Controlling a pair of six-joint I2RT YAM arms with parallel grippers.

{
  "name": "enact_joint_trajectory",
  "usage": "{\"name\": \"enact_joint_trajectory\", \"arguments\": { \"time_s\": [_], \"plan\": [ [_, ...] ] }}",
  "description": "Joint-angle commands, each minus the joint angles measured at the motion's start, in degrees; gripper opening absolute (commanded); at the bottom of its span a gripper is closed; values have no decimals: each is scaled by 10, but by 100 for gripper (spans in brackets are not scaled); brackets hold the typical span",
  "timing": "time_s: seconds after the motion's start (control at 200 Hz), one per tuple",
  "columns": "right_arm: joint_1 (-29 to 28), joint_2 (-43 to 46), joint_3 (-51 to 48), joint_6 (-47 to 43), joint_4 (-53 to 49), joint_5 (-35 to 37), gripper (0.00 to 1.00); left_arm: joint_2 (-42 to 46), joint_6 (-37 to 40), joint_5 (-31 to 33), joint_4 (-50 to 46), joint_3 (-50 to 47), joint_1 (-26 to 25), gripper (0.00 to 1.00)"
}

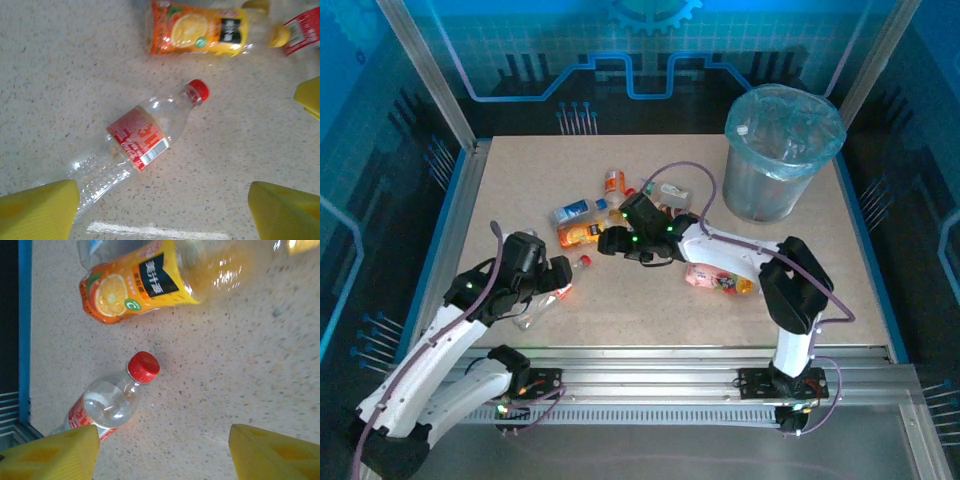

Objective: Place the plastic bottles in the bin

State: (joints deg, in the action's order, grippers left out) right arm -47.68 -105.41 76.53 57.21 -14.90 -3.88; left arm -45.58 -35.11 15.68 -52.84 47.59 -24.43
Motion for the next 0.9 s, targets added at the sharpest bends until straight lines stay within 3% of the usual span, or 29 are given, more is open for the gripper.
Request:
{"name": "enact_joint_trajectory", "arguments": {
  "time_s": [0.0, 0.305, 0.895],
  "plan": [
    [-4, -32, -9, 105, 98, -37, 70, 1, -26, -29, 39, -31, 22, 89],
    [-7, -106, 19, 131, 143, -65, 68, -11, -37, -93, 106, -108, 90, 87],
    [-18, -187, 42, 158, 191, -120, 60, -17, -45, -110, 131, -154, 111, 86]
  ]
}}
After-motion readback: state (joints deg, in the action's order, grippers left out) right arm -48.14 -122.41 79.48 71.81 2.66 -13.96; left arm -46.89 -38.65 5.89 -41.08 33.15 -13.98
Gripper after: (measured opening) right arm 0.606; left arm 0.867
